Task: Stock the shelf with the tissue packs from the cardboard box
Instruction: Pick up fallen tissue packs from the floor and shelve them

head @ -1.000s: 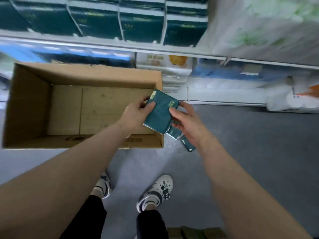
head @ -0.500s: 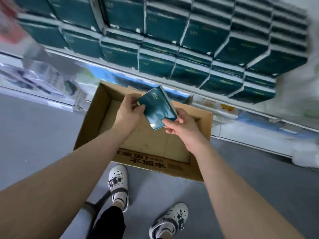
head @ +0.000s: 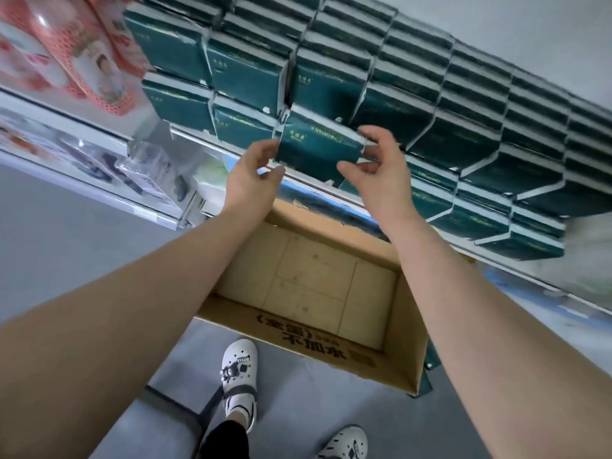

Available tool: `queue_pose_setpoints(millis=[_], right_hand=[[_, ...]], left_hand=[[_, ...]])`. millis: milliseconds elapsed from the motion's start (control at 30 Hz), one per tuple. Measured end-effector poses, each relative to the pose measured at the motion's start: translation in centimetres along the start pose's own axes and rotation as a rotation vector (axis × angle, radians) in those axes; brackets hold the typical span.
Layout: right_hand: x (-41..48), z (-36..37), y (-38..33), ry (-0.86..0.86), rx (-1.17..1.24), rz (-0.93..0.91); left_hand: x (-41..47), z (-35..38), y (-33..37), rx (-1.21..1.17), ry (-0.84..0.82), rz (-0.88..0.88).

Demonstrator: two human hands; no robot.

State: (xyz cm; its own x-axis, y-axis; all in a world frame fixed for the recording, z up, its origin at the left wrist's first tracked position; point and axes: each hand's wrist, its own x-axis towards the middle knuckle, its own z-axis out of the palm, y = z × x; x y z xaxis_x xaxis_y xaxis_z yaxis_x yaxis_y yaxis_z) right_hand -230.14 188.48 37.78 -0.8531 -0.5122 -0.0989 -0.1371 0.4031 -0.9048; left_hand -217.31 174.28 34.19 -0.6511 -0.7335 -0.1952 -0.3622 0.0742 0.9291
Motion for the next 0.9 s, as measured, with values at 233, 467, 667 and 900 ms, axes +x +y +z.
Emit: queue_pose_setpoints(millis=[233, 467, 667, 900], right_hand=[[3.5, 0.7, -1.5, 0.097, -0.144, -0.167], [5.5, 1.3, -1.4, 0.135, -0.225, -0.205], [5.2, 1.7, -0.8, 0.137, -0.187, -0.146], [3.7, 0.7, 1.0, 0.148, -0.129, -0.124]], left_hand=[[4.0, 0.5, 2.2, 0.009, 0.011, 0.027], [5.2, 1.3, 2.4, -0.036, -0.037, 0.012], [5.9, 2.1, 1.9, 0.002, -0.060, 0.024], [4.3, 3.2, 2.0, 0.057, -0.037, 0.030]])
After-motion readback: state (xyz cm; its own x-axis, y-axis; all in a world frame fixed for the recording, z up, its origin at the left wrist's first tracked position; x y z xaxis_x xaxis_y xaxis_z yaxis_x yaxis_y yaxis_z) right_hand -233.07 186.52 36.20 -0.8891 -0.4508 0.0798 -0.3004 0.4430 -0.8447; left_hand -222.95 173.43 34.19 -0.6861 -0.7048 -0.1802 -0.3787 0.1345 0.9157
